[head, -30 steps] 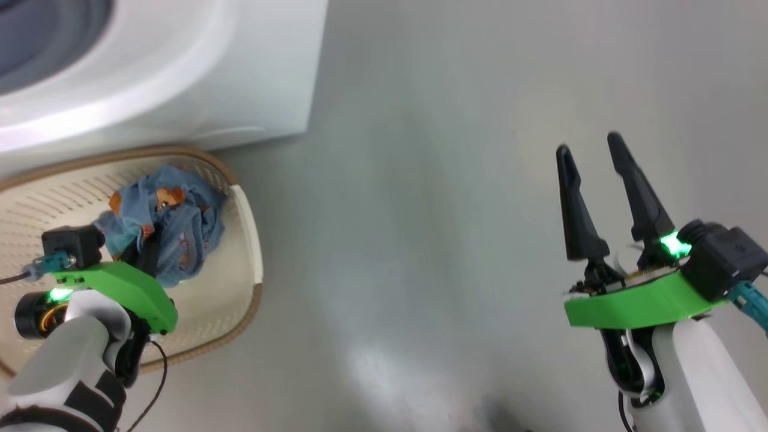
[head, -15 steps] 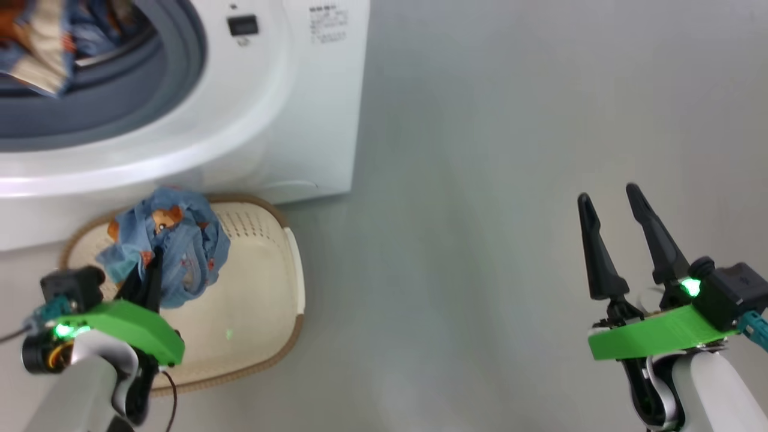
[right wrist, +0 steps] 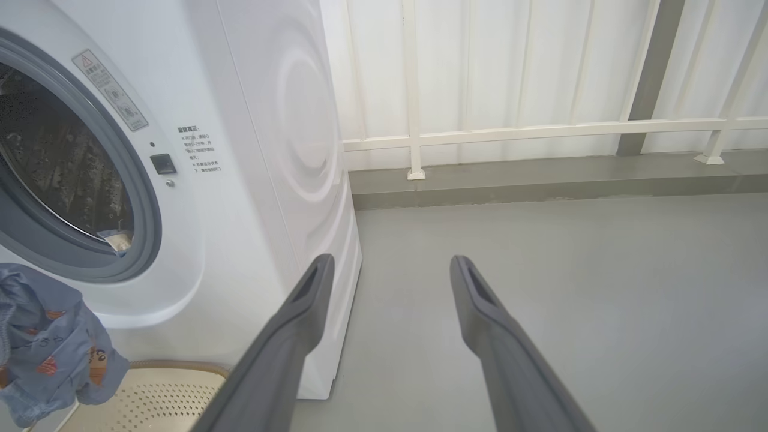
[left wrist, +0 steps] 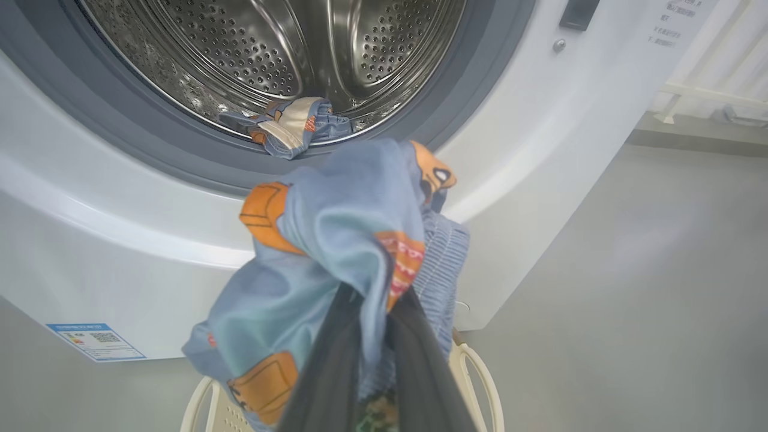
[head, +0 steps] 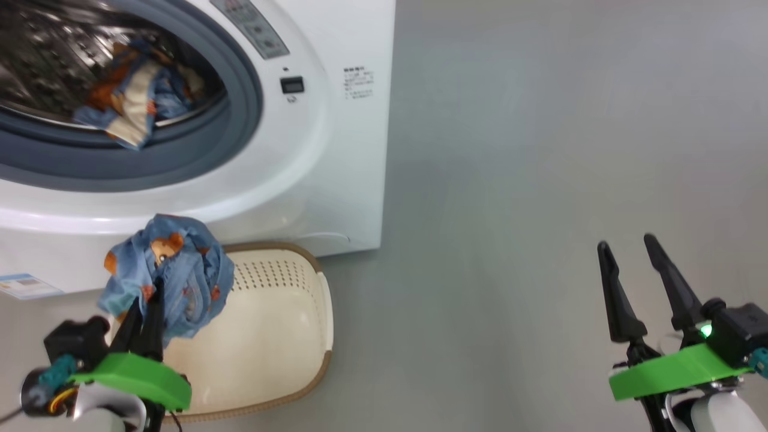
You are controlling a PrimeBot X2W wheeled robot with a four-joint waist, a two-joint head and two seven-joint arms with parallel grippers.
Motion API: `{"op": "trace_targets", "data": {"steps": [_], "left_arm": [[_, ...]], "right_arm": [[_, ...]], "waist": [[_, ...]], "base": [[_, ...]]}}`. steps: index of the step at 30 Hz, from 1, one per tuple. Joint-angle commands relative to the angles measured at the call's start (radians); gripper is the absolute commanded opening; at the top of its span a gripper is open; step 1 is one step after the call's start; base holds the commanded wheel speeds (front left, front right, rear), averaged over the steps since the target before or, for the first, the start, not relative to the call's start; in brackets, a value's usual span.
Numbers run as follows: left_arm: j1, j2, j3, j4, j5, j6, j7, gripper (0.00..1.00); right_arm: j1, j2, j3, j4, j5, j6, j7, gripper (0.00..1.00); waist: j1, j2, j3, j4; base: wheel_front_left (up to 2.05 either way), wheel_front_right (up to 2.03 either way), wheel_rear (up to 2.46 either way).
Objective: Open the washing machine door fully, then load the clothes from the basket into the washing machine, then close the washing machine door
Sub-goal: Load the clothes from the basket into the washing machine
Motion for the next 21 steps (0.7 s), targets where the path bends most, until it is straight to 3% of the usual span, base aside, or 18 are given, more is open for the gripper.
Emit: {"op": "trace_targets", "data": {"steps": [1, 13, 21], "left_arm": [[0.006, 0.026, 0.043, -0.034, 0.014, 0.001, -0.013, 0.0], [0.2, -0.049, 0.191, -0.272, 0.146, -0.006, -0.014, 0.0], [0.296, -0.086, 0.24, -0.389, 0.188, -0.008, -0.014, 0.0]], "right_arm": [[0.011, -0.017, 0.011, -0.02, 0.007, 0.004, -0.008, 1.0], [0.1, -0.033, -0.011, -0.017, 0.016, 0.004, -0.008, 1.0], [0.126, -0.035, -0.014, -0.02, 0.018, 0.004, -0.008, 1.0]], "waist": [[0.0001, 0.0, -0.037, 0.02], [0.0001, 0.0, -0.124, 0.055], [0.0001, 0.0, -0.144, 0.068]], "base": [[0.0, 0.0, 0.0], [0.0, 0.0, 0.0], [0.0, 0.0, 0.0]]}}
